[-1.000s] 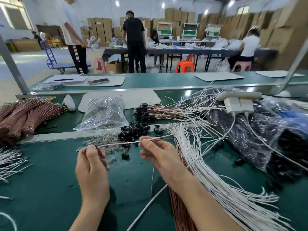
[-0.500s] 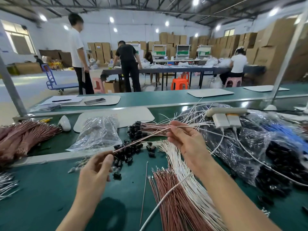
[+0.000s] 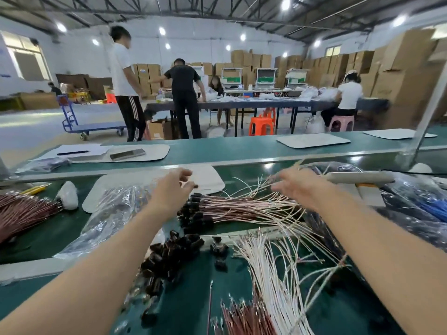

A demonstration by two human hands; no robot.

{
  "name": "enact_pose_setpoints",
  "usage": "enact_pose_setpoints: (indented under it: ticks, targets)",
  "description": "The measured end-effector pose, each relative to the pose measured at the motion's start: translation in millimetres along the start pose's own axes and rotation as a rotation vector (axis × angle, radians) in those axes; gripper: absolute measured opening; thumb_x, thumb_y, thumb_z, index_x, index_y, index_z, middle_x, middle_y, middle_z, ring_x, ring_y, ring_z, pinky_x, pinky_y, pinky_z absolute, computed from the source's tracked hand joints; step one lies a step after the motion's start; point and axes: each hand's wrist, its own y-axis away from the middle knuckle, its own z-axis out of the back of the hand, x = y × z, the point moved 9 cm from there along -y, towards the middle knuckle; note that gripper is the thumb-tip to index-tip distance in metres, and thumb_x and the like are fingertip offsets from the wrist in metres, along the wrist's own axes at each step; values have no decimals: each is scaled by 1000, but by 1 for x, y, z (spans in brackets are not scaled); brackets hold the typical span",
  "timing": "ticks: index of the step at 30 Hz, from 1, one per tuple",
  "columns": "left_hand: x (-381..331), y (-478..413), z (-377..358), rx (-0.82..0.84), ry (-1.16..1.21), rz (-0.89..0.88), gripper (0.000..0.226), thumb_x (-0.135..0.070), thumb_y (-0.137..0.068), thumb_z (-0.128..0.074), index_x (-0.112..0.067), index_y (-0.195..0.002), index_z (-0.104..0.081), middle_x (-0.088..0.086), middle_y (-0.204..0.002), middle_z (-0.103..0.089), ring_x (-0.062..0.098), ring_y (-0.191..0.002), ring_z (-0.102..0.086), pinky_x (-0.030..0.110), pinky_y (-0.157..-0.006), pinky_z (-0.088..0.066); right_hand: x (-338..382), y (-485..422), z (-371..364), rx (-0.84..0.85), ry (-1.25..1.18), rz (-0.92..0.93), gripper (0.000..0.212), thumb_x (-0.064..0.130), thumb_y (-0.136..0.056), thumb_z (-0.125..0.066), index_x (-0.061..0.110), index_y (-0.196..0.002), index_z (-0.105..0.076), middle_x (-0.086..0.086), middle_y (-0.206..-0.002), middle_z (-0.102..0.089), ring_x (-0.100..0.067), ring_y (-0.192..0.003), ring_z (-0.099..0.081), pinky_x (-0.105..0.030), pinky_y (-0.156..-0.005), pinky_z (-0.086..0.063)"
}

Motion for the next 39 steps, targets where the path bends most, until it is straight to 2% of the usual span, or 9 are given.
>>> enact_pose_setpoints:
  ticks: [3, 10, 13, 16, 19, 24, 30, 36, 39]
  targets:
    - [23, -7, -7, -23, 26, 53, 36, -20, -102, -58, -7, -135, -55, 5, -116, -62, 22, -111, -60, 35, -98, -47, -39, -8, 0, -71, -105, -88, 37, 3, -102, -52, -6, -137, -48, -23, -122, -63, -25, -98, -67, -35, -87, -59]
    - [29, 55, 20, -17, -5, -77, 29, -22, -103, -55, -12, -130, -58, -13, -104, -62, -12, -94, -54, 4, -76, -40, -27, 24, -23, -86, 109, 161, 35, 8, -104, -46, 10, -138, -52, -6, -102, -69, -22, -90, -68, -27, -70, -56]
    - [24, 108, 38, 7, -68, -110, 26, -26, -101, -56, -19, -126, -60, -18, -103, -61, -10, -97, -56, 5, -78, -43, -16, 53, -48, -28, 275, 277, 34, 14, -103, -49, 17, -138, -52, -3, -101, -68, -26, -82, -70, -23, -59, -50]
    - [20, 168, 43, 24, -142, -91, 14, -34, -100, -56, -34, -113, -60, -22, -100, -63, -8, -94, -58, 15, -82, -47, -18, 84, -75, -7, 438, 389, 31, 20, -103, -49, 25, -133, -55, 6, -85, -68, -9, -46, -53, -19, -43, -40]
    - [13, 216, 21, 175, -242, -18, 7, -40, -102, -53, -43, -95, -55, -22, -88, -63, -9, -83, -59, 13, -73, -49, -31, 111, -105, 51, 487, 427, 31, 20, -103, -47, 27, -133, -55, 2, -81, -68, -6, -42, -45, -21, -44, -40]
    - [-4, 250, -31, 509, -558, 95, 39, -58, -99, -46, -21, -114, -48, -1, -118, -50, 20, -108, -57, 36, -87, -46, -52, 136, -134, 60, 589, 391, 35, 21, -102, -43, 27, -134, -56, 0, -100, -71, -5, -54, -48, -32, -62, -48]
    - [-18, 250, -38, 596, -749, 119, 31, -17, -104, -42, -5, -132, -50, 12, -137, -54, 32, -127, -55, 42, -98, -43, -67, 145, -152, 110, 694, 365, 39, 21, -101, -42, 28, -137, -54, 0, -107, -71, -12, -74, -54, -29, -69, -43]
    - [-2, 241, -30, 649, -683, 235, 26, -16, -101, -49, -5, -123, -57, 12, -131, -57, 31, -122, -57, 37, -89, -43, -62, 135, -168, 97, 730, 369, 38, 23, -102, -40, 29, -137, -55, 1, -126, -63, -16, -105, -63, -28, -81, -45]
    - [22, 234, -6, 498, -452, 329, 17, -23, -97, -49, -10, -102, -57, 7, -110, -64, 26, -98, -63, 32, -75, -44, -53, 127, -172, 49, 750, 416, 34, 25, -105, -39, 27, -133, -59, 3, -129, -62, -13, -115, -58, -27, -91, -44]
